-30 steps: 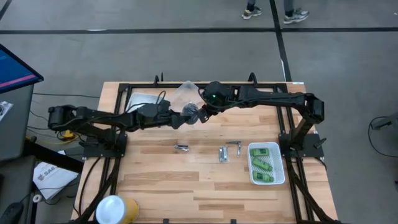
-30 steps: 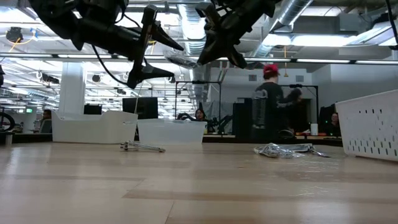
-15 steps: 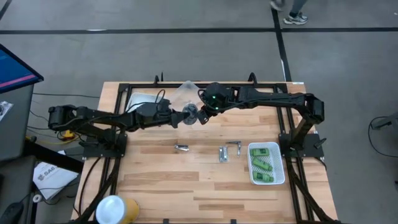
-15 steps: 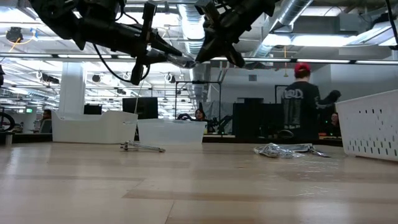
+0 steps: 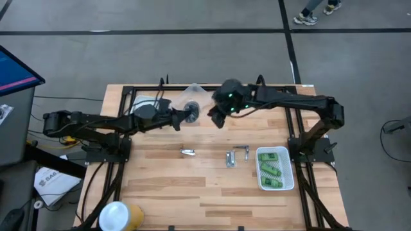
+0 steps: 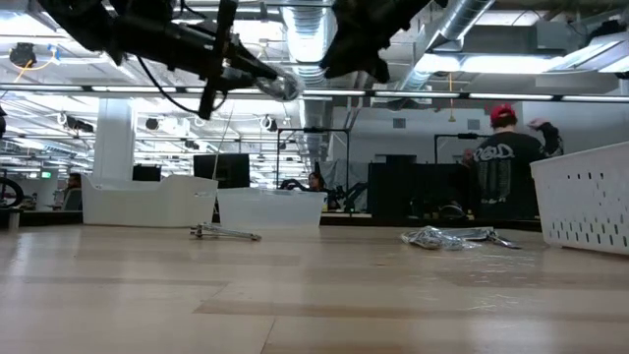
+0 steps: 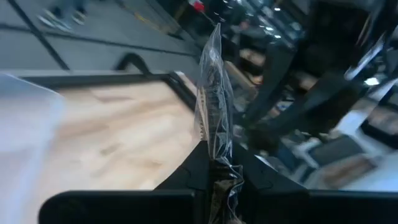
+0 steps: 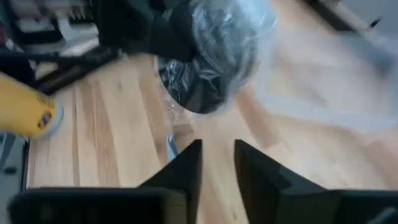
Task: Pick & Place Travel size toiletries
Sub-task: Put the black hairbrush into the top white bin
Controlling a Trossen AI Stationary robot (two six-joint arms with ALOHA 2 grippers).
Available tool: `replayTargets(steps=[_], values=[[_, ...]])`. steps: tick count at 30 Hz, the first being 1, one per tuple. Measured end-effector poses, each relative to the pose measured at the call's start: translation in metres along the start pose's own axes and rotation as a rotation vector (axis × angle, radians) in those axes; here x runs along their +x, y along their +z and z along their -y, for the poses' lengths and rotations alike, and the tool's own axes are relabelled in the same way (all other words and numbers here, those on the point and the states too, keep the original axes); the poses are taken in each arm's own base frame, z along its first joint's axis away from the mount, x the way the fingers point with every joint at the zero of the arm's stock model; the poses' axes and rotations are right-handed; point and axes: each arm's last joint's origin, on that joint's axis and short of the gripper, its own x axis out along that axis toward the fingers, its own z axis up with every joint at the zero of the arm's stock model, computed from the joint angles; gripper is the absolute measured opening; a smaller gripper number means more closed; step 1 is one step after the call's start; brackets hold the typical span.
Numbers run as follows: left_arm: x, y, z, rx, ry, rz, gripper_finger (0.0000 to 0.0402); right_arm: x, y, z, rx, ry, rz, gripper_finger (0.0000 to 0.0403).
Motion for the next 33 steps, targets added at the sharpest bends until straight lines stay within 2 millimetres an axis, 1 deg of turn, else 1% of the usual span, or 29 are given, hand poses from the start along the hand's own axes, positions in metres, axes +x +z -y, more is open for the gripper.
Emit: replayTargets(steps=[4,8,11,14,18,22,28,33], values=[[-0.02,0.013,0.0,0.069,0.116,0.063,0.002,-0.035,0.008,0.001,0.004,0.006,0.084,0.0134],[-0.044,0.023,-0.005,0.128,0.301,0.14,0.002,-0.071,0.012,-0.003,-0.002,0.027,0.172,0.0168],[-0.059,0.028,-0.01,0.164,0.444,0.2,0.002,-0.09,0.012,-0.005,-0.007,0.04,0.216,0.0181],[-0.069,0.027,-0.017,0.209,0.578,0.216,0.002,-0.101,0.012,-0.007,-0.009,0.047,0.24,0.0185],[-0.073,0.021,-0.025,0.243,0.671,0.168,0.002,-0.103,0.011,-0.009,-0.004,0.056,0.239,0.0178],[-0.076,0.009,-0.037,0.283,0.79,0.079,0.002,-0.102,0.008,-0.008,0.009,0.047,0.207,0.0169],[-0.081,-0.006,-0.051,0.274,0.914,-0.013,0.0042,-0.091,0.004,-0.006,0.043,0.026,0.137,0.017],[-0.082,-0.014,-0.058,0.275,0.921,-0.055,0.0037,-0.079,0.0,-0.004,0.086,0.009,0.071,0.0188]])
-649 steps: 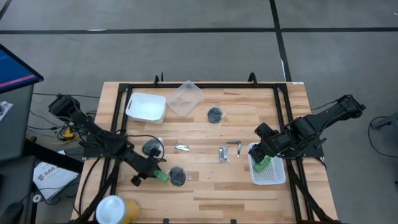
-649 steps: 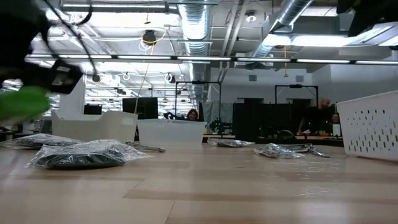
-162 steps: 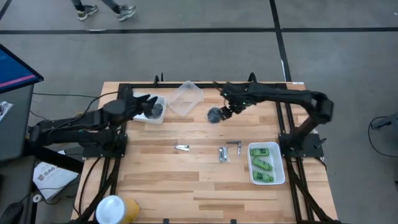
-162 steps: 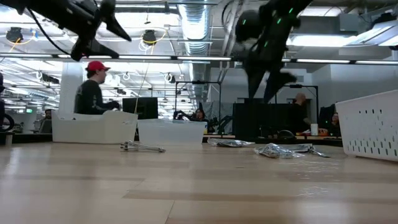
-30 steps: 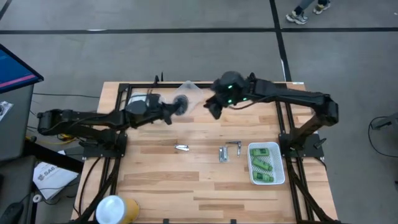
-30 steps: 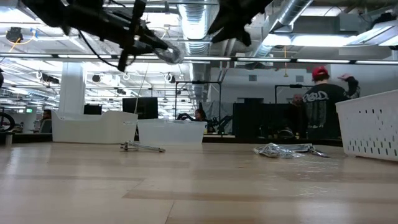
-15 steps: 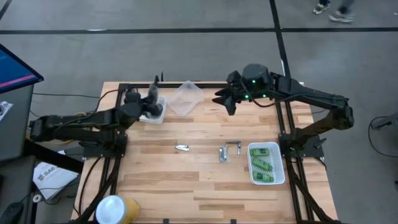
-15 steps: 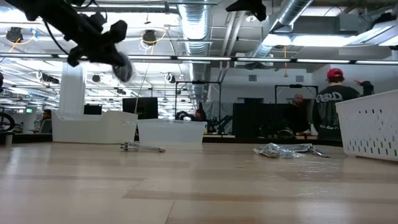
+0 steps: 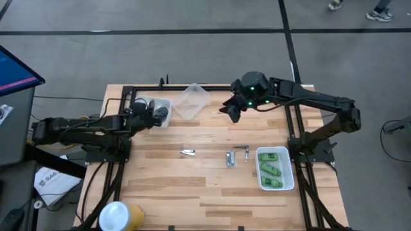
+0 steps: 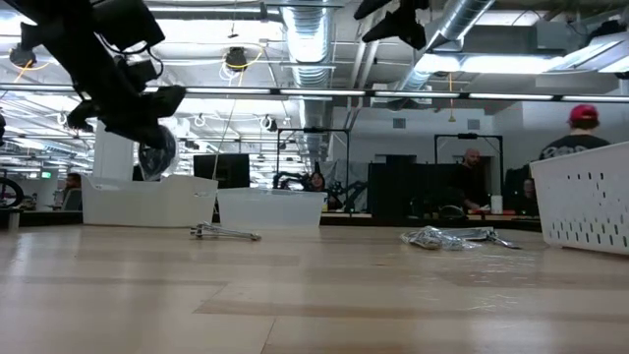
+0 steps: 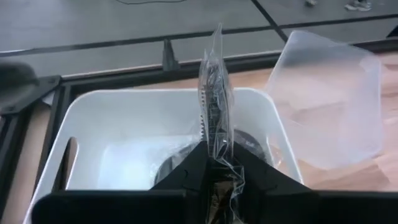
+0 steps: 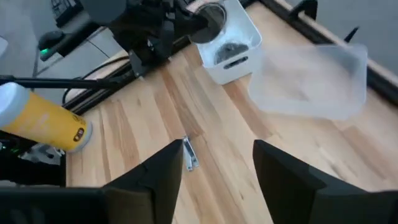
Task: Pick & Place Travel size toiletries
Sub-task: Put the black hairbrush into the top white bin, then put the silver nail cutter into the transparent bin
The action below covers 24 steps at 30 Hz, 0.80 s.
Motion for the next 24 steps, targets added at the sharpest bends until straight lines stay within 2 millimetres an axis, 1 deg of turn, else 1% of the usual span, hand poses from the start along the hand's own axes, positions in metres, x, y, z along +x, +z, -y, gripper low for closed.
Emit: replayTargets(steps=[3,5,7,10,14,16,18,20,22,24], values=[[0.001,-0.002,-0.001,0.037,0.0,-0.011,0.0048,0.007,-0.007,0.004,0.032,-0.033,-0.071,0.0212],[0.001,-0.003,-0.001,0.087,-0.003,-0.016,0.007,0.014,-0.006,0.004,0.038,-0.036,-0.08,0.0232],[0.001,-0.004,-0.001,0.137,-0.019,-0.032,0.0099,0.021,-0.011,0.005,0.043,-0.052,-0.127,0.0251],[0.002,-0.004,-0.001,0.18,-0.02,-0.036,0.0152,0.029,-0.015,0.004,0.039,-0.059,-0.162,0.0267],[0.003,-0.003,-0.003,0.211,-0.002,-0.038,0.0239,0.04,-0.02,0.006,0.068,-0.105,-0.209,0.0271],[0.005,-0.002,-0.004,0.215,0.004,-0.043,0.0283,0.046,-0.025,0.009,0.084,-0.144,-0.261,0.0271],[0.005,-0.002,-0.005,0.193,-0.002,-0.055,0.0321,0.051,-0.032,0.013,0.091,-0.184,-0.338,0.0271],[0.004,0.0,-0.005,0.122,-0.022,-0.058,0.0349,0.059,-0.043,0.018,0.077,-0.232,-0.461,0.0271],[0.002,0.003,-0.004,0.07,-0.051,-0.066,0.0365,0.069,-0.056,0.018,0.025,-0.266,-0.582,0.0271],[-0.003,0.01,-0.003,0.037,-0.09,-0.061,0.037,0.079,-0.069,0.015,-0.052,-0.283,-0.696,0.0271]])
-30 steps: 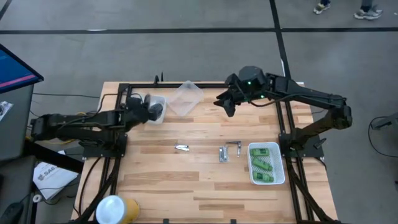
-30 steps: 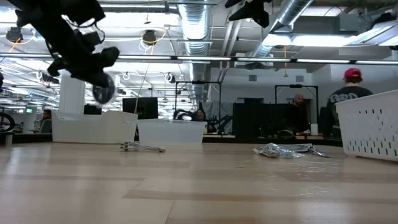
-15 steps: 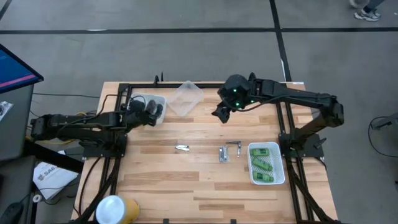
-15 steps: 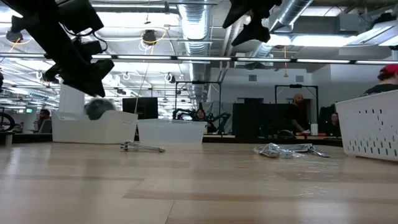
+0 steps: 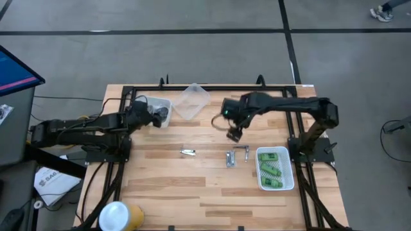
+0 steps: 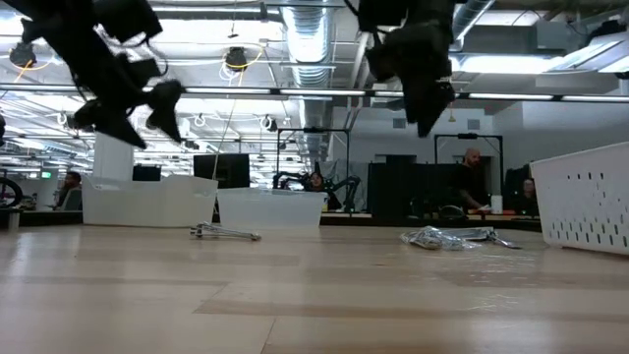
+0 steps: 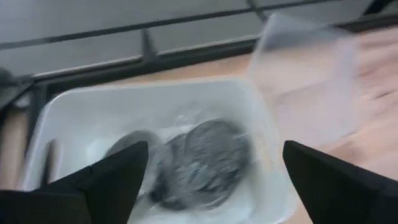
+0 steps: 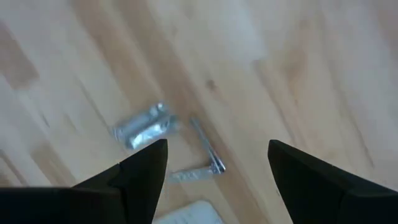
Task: Pick & Place Travel size toiletries
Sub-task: Put the silver nail cutter into the transparent bin
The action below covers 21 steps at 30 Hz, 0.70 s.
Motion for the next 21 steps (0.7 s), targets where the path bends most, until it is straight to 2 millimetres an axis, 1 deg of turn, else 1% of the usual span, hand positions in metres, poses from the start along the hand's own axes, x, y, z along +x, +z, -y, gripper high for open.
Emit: replayTargets(steps=[2,6,9,12,16,21], values=[[-0.006,0.008,0.001,-0.007,-0.045,0.01,0.0368,0.014,-0.003,-0.012,-0.104,-0.009,-0.048,0.0271],[-0.026,0.031,0.005,-0.007,-0.177,0.081,0.0352,0.039,-0.021,-0.033,-0.306,-0.022,-0.147,0.0271],[-0.047,0.05,0.002,-0.024,-0.277,0.169,0.0338,0.055,-0.036,-0.04,-0.411,-0.021,-0.18,0.0271],[-0.067,0.062,-0.009,-0.041,-0.355,0.273,0.032,0.066,-0.045,-0.036,-0.439,-0.017,-0.171,0.0271],[-0.084,0.065,-0.03,-0.055,-0.399,0.364,0.0284,0.082,-0.048,-0.023,-0.418,-0.01,-0.136,0.0271],[-0.091,0.057,-0.049,-0.075,-0.437,0.425,0.0214,0.103,-0.051,-0.015,-0.406,-0.018,-0.135,0.0271]])
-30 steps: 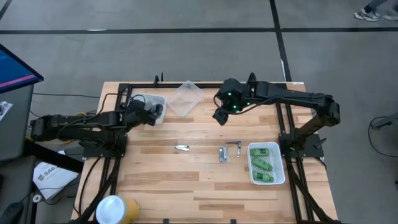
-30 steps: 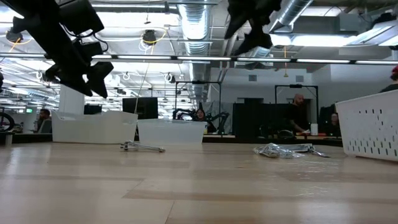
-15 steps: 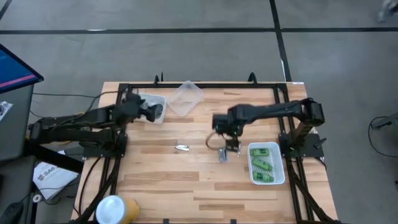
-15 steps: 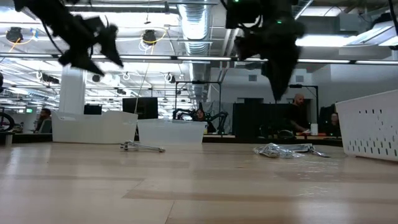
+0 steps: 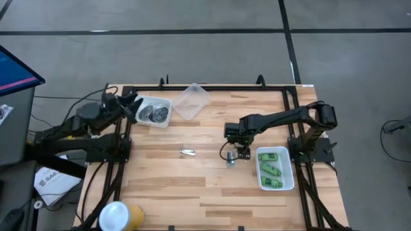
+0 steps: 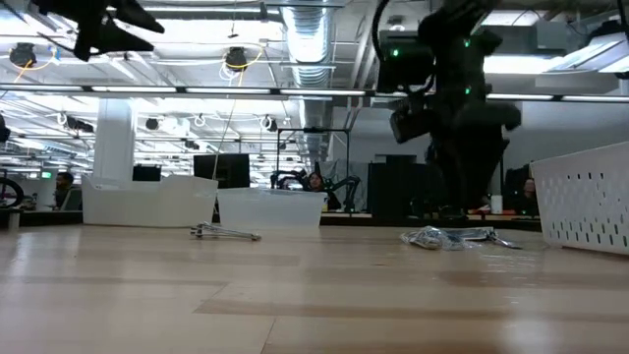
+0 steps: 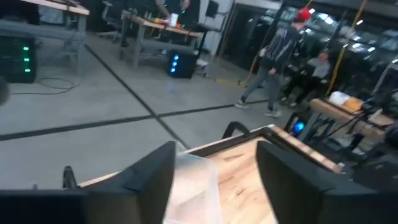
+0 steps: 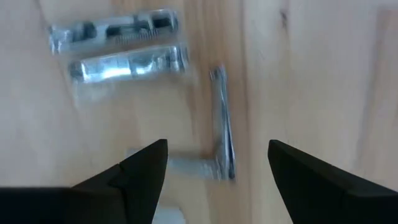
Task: Pick & Place Travel size toiletries
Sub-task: Put the silver nail cutter into the transparent bin
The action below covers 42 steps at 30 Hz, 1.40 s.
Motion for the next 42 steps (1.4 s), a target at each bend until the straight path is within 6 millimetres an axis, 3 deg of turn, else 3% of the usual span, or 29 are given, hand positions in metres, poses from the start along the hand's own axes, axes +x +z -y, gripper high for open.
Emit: replayTargets(steps=[9,11,16,24,31,42], values=[[-0.01,-0.022,-0.013,-0.025,-0.113,0.007,0.0029,0.027,0.009,0.005,0.011,-0.094,0.022,0.0253],[-0.01,-0.027,-0.015,-0.029,-0.131,0.003,0.0009,0.033,0.01,0.005,0.011,-0.093,0.005,0.0241],[-0.01,-0.038,-0.018,-0.041,-0.149,0.006,0.0003,0.035,0.011,0.002,0.008,-0.09,-0.006,0.0192],[-0.005,-0.061,-0.021,-0.033,-0.206,0.022,0.0001,0.037,0.01,0.004,0.023,-0.051,-0.015,0.0018],[0.003,-0.077,-0.02,-0.033,-0.23,0.014,0.0001,0.029,0.007,0.017,0.075,-0.052,-0.002,0.0006],[0.013,-0.098,-0.019,-0.093,-0.286,0.005,0.0001,-0.042,0.006,0.062,0.253,-0.065,0.239,0.0003]])
